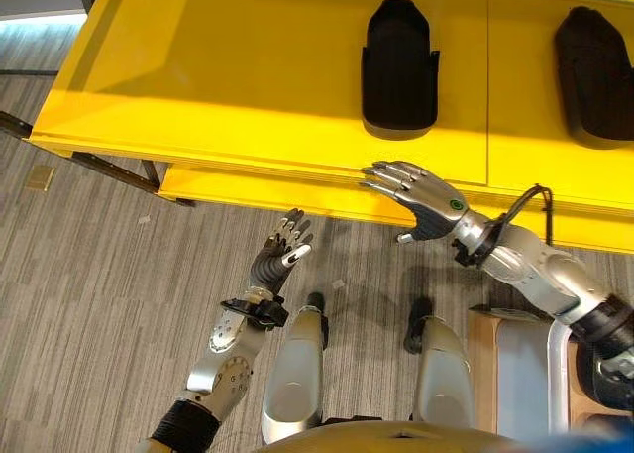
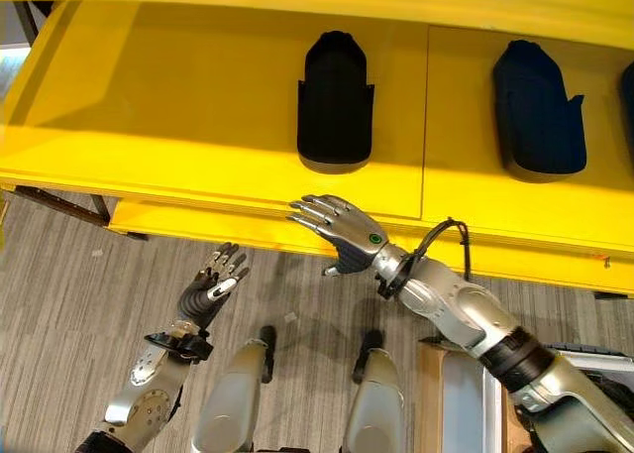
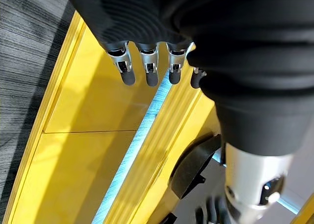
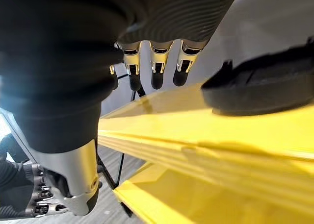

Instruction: Move parts from the plastic box to the shelf.

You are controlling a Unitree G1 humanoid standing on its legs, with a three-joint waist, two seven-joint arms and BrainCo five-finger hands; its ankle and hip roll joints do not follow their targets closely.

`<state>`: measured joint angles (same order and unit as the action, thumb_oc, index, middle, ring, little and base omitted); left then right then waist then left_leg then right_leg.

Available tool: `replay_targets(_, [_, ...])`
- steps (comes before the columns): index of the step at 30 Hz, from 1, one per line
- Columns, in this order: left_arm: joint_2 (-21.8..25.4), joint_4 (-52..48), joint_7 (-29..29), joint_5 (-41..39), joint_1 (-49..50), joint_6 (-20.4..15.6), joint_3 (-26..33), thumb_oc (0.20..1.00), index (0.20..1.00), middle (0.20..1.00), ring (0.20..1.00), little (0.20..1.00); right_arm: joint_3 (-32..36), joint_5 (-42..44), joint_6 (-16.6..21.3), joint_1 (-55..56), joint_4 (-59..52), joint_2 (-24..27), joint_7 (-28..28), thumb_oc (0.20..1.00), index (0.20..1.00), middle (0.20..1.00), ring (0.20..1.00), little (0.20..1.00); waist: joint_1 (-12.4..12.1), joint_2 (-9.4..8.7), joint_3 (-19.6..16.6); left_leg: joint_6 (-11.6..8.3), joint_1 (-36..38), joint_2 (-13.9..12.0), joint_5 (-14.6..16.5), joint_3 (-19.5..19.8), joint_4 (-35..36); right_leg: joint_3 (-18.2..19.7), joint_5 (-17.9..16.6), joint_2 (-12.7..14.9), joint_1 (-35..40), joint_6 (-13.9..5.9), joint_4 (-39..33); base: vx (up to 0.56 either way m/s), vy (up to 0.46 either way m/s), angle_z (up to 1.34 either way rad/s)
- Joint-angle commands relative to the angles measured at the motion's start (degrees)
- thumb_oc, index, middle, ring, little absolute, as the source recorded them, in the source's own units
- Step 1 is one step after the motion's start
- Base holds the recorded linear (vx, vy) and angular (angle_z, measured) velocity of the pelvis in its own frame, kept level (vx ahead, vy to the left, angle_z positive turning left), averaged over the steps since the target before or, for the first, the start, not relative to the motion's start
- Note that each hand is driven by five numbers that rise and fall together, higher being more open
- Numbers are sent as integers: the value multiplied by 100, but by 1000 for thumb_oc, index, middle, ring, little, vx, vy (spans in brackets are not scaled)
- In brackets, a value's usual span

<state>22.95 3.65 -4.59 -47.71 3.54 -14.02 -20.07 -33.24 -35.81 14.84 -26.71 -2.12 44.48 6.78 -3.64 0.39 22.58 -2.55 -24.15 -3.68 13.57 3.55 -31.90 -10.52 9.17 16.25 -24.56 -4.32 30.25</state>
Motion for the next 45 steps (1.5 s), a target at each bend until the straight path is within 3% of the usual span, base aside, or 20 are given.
replay_targets(1, [97, -235, -24, 162, 144, -216, 59, 1000, 1000, 1000, 1000, 1000, 62, -144, -11, -139, -159, 4, 242, 1000, 1000, 1000, 1000, 1000, -44, -71, -220, -315, -225, -197, -670, 559, 155, 283, -275, 268, 531, -343, 100, 0, 0, 0])
replay_targets(5, [56, -203, 41, 169, 145, -272, 101, 1000, 1000, 1000, 1000, 1000, 51, -232, -122, -308, 163, -333, 449, 1000, 1000, 1000, 1000, 1000, -94, -48, -200, -297, -232, -172, -658, 558, 146, 267, -268, 281, 534, -348, 111, 0, 0, 0])
replay_targets(12, [57, -215, 30, 149, 164, -297, 96, 1000, 1000, 1000, 1000, 1000, -44, -482, -253, -548, 505, -499, 586, 1000, 1000, 1000, 1000, 1000, -148, -19, -157, -274, -289, -146, -636, 560, 71, 260, -241, 296, 498, -343, 179, 2, 3, 1])
replay_targets(29, [89, -231, -2, 143, 267, -314, 105, 1000, 1000, 1000, 1000, 1000, 129, -857, -449, -723, 901, -463, 856, 1000, 1000, 1000, 1000, 1000, -206, 14, -112, -229, -418, -98, -589, 550, -25, 294, -207, 301, 349, -360, 296, 3, 2, 1])
replay_targets(45, [194, -265, -34, 29, 320, -353, 105, 1000, 1000, 1000, 1000, 1000, -184, -902, -671, -1602, 1915, -887, 1048, 1000, 1000, 1000, 1000, 1000, -310, 73, -97, -183, -497, -55, -509, 507, -167, 360, -247, 308, 251, -362, 350, 0, 3, 3])
